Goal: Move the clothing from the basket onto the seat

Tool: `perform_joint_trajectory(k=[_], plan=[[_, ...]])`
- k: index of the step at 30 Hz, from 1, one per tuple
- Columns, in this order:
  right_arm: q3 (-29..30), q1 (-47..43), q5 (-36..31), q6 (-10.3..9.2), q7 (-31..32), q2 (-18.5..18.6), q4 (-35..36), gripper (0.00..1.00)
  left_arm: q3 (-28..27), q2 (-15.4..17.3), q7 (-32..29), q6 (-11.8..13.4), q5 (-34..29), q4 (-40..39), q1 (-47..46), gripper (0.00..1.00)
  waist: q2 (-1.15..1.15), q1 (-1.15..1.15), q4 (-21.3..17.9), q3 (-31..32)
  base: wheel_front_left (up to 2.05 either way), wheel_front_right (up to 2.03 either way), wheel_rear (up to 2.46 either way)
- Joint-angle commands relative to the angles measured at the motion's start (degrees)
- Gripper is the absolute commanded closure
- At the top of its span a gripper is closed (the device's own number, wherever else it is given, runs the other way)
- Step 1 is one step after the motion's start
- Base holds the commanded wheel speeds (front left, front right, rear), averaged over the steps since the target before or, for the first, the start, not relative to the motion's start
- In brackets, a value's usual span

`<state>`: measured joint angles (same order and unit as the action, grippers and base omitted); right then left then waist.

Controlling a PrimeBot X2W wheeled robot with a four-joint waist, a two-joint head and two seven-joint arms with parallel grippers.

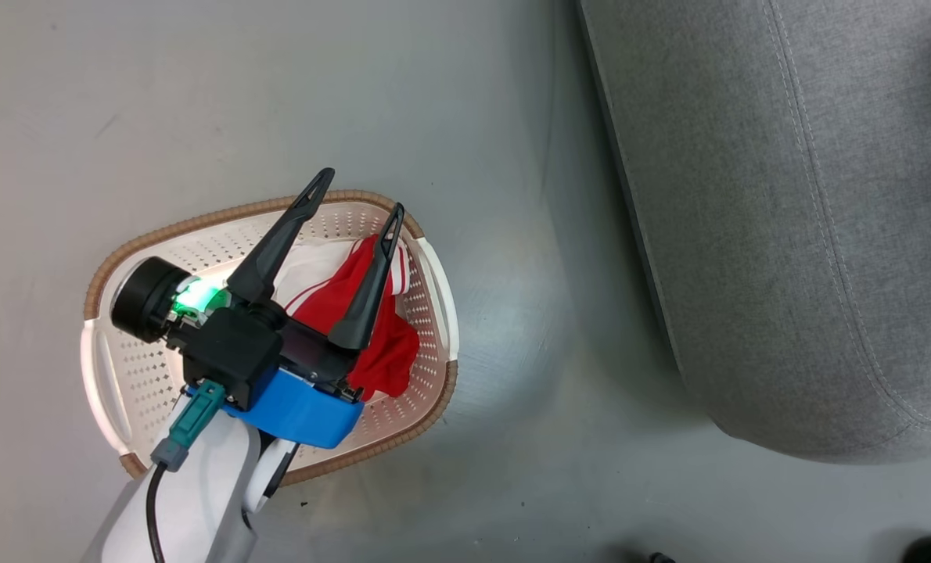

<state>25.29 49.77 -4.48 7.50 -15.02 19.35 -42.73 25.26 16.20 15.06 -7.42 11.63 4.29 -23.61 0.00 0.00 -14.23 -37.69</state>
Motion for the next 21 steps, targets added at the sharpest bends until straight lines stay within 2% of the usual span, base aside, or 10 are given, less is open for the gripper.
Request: perform_joint_trajectory(k=[1,12,21], plan=[[0.0,-1.2,-0.4,-0.01,-0.2,0.1,0.1,0.0,0.2,-0.1,0.2,-0.1,0.3,0.3,-0.6,0.0,0.0,0.0,0.2,0.4,0.0,0.0,0.0],[-1.1,-7.4,-2.0,-0.01,-0.2,-0.8,2.7,0.0,0.4,-2.8,0.2,-0.1,2.0,1.8,1.0,0.0,0.0,0.0,2.8,6.4,0.0,0.0,0.0],[-1.9,-16.3,-1.7,-0.01,-0.2,-3.5,5.7,0.0,-0.4,-5.5,0.2,-0.1,3.5,3.7,5.9,0.0,0.0,0.0,4.6,16.1,0.0,0.0,0.0]])
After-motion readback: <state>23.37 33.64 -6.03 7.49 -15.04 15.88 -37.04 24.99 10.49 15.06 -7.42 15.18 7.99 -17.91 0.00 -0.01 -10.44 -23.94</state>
